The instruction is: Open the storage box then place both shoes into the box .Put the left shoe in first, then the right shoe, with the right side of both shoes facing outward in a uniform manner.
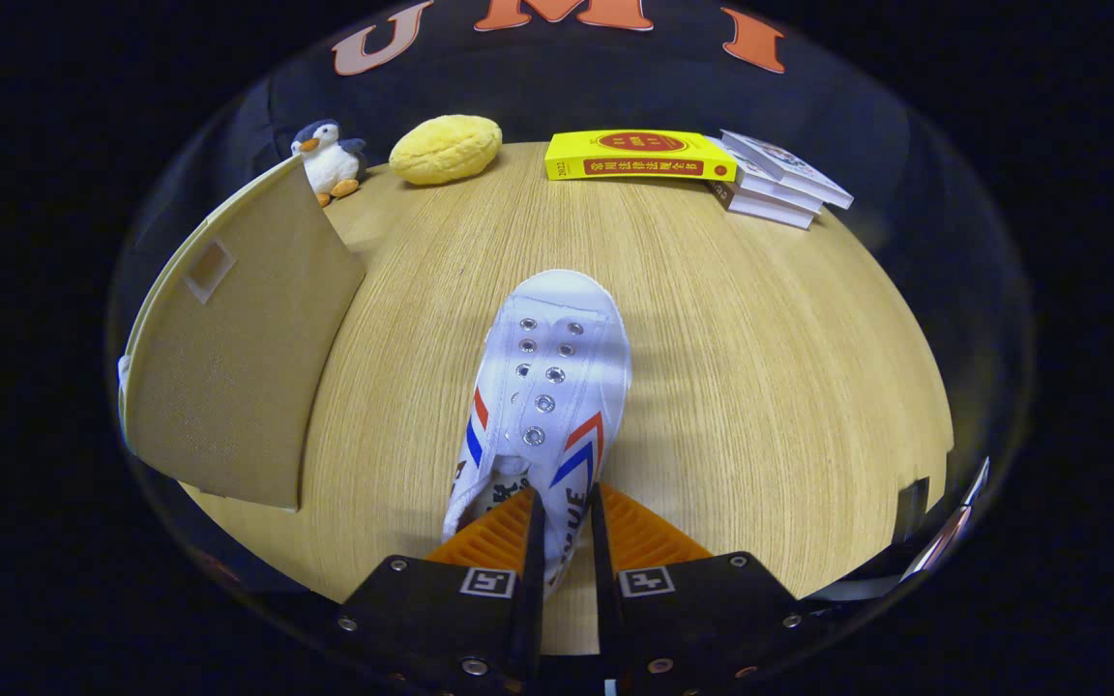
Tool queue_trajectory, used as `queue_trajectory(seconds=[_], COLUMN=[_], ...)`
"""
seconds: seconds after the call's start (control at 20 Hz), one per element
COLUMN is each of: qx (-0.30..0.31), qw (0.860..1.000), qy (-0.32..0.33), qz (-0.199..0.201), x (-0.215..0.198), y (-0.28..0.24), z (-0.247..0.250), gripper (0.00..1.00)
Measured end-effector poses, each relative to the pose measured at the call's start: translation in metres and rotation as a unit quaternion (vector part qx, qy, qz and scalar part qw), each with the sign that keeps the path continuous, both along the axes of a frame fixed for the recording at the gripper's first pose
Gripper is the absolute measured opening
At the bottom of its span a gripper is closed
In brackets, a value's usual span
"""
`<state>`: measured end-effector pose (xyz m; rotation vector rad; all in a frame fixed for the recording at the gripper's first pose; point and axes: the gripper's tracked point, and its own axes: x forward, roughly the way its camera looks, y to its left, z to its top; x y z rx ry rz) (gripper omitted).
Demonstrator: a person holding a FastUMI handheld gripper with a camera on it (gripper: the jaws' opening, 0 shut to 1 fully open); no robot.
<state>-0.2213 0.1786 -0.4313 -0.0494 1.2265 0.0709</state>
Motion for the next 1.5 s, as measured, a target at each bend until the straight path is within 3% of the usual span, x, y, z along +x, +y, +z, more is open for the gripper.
queue_trajectory(seconds=[0.05,0.15,0.35,0.85,0.95,1.05,1.5], qx=[-0.019,-0.038,-0.019,0.028,0.047,0.081,0.169], qw=[1.0,0.999,1.0,0.997,0.998,0.996,0.985], qy=[-0.017,-0.032,-0.021,-0.018,-0.005,0.023,0.007], qz=[-0.007,-0.012,-0.008,0.066,0.042,0.031,0.011], x=[0.004,0.012,0.013,0.026,0.026,0.024,0.041], y=[-0.012,-0.027,-0.031,-0.027,-0.035,-0.033,0.01], z=[0.004,0.001,-0.012,-0.021,-0.023,-0.022,0.021], gripper=[0.17,0.14,0.14,0.16,0.13,0.01,0.0])
